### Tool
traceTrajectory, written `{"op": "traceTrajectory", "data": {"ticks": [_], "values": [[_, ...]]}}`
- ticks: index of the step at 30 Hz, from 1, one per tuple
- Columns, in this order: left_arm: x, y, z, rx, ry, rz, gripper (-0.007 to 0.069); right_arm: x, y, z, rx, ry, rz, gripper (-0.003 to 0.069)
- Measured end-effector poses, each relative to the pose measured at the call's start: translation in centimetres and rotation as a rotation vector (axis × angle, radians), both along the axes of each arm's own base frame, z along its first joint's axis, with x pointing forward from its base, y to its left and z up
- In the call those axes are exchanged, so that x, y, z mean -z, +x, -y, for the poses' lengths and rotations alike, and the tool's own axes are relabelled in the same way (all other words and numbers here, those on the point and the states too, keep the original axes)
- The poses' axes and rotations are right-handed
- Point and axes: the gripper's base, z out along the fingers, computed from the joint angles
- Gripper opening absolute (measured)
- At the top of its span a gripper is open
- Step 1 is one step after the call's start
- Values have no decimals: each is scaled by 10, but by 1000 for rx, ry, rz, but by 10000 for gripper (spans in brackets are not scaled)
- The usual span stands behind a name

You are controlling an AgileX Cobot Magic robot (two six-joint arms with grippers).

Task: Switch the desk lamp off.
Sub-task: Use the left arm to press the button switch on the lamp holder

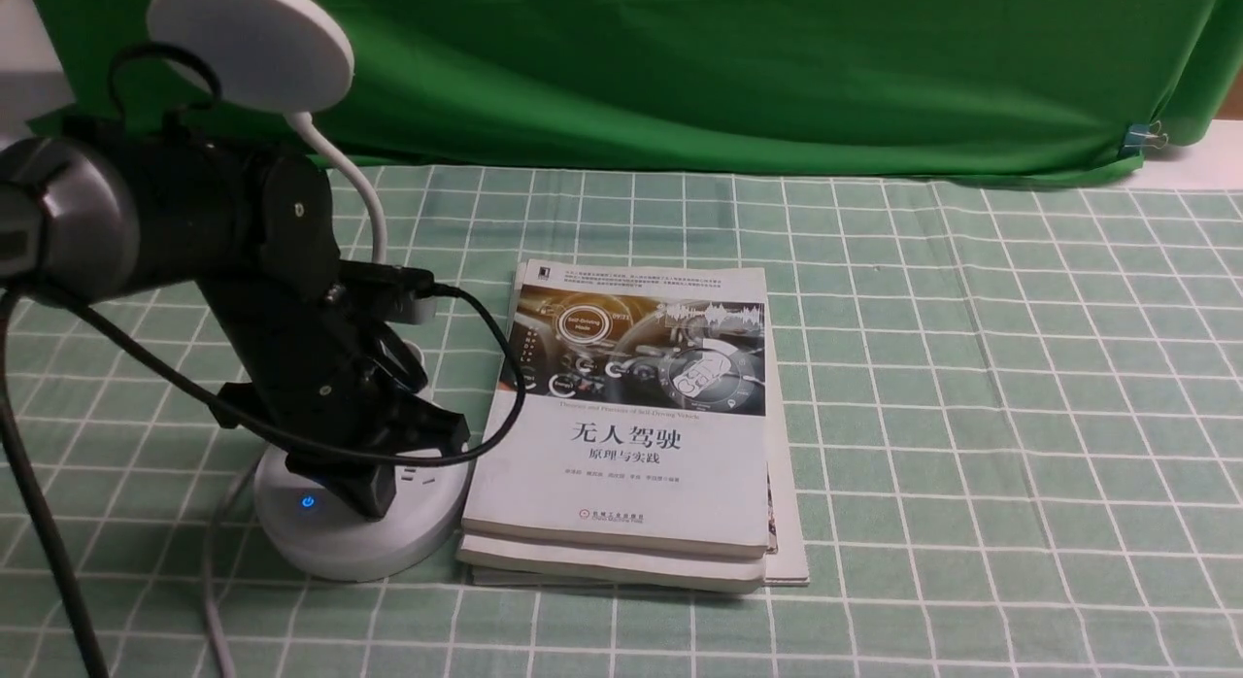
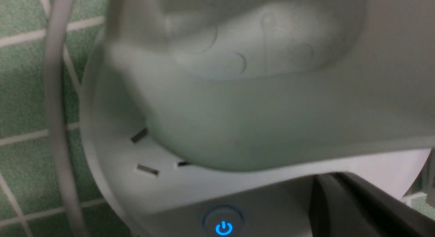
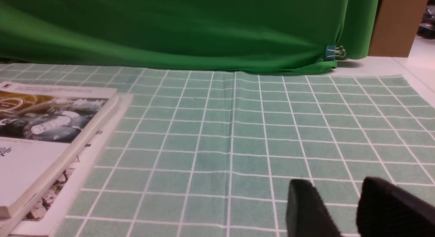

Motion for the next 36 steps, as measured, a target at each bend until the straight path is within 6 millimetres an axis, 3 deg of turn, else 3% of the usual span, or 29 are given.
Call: {"op": "traceTrajectory", "data": {"ticks": [10,14,20,23,30,36], "values": [[-39,-11,-2,-5,-37,117,0,0,0,0,0,0,0,242],[-34,-11,-2,-5,-35,95,0,0,0,0,0,0,0,242],[-2,-4,0,0,-2,-4,0,0,0,0,0,0,0,242],[0,-2,-1,5,6,1,0,0,0,0,0,0,0,242],[-7,-3,-1,4,8,27,0,0,0,0,0,0,0,242],[-36,-11,-5,0,-4,106,0,0,0,0,0,0,0,242]]}}
